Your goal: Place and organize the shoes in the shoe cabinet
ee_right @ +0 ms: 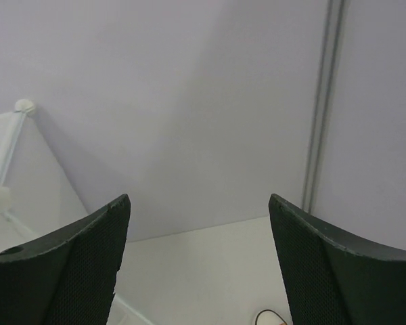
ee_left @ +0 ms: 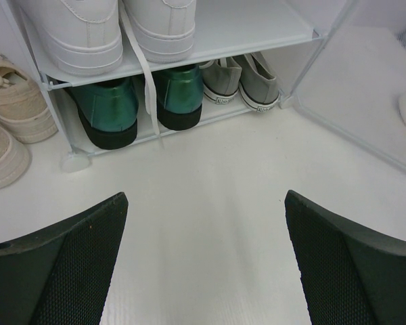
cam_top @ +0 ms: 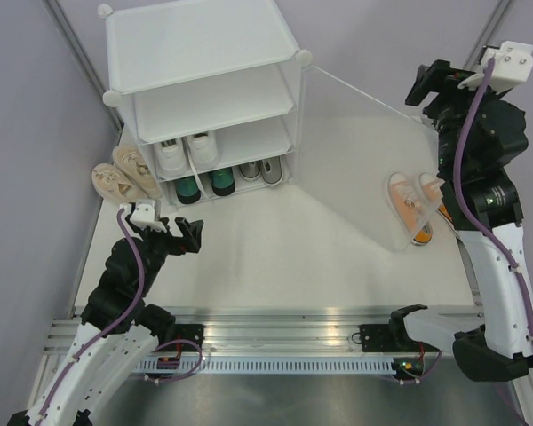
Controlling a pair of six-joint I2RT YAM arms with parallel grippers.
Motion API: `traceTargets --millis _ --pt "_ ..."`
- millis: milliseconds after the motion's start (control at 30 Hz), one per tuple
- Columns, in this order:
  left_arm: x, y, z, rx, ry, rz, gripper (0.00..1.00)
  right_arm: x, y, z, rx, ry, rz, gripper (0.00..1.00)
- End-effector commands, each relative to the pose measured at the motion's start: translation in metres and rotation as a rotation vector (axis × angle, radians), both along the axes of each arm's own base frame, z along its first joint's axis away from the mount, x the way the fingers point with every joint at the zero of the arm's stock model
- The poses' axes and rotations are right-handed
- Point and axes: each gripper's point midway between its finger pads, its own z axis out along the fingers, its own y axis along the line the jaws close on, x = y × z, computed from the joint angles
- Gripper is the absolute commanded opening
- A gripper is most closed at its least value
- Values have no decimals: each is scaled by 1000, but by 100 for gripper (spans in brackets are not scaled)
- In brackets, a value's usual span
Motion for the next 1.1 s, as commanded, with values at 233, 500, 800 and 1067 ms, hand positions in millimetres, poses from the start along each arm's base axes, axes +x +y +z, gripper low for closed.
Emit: traceTargets --millis 233,500,800,1067 --pt "7 0 0 26 -8 9 100 -4 -162 -50 387 -17 -303 84" --pt "7 -4 -1 27 0 -9 100 -6 -214 -178 539 163 -367 88" --pt "4 -16 0 10 -3 -72 100 -25 -206 -390 662 558 -429 86" --pt "2 -22 -2 10 -3 -106 100 -2 -182 -420 555 635 -289 83"
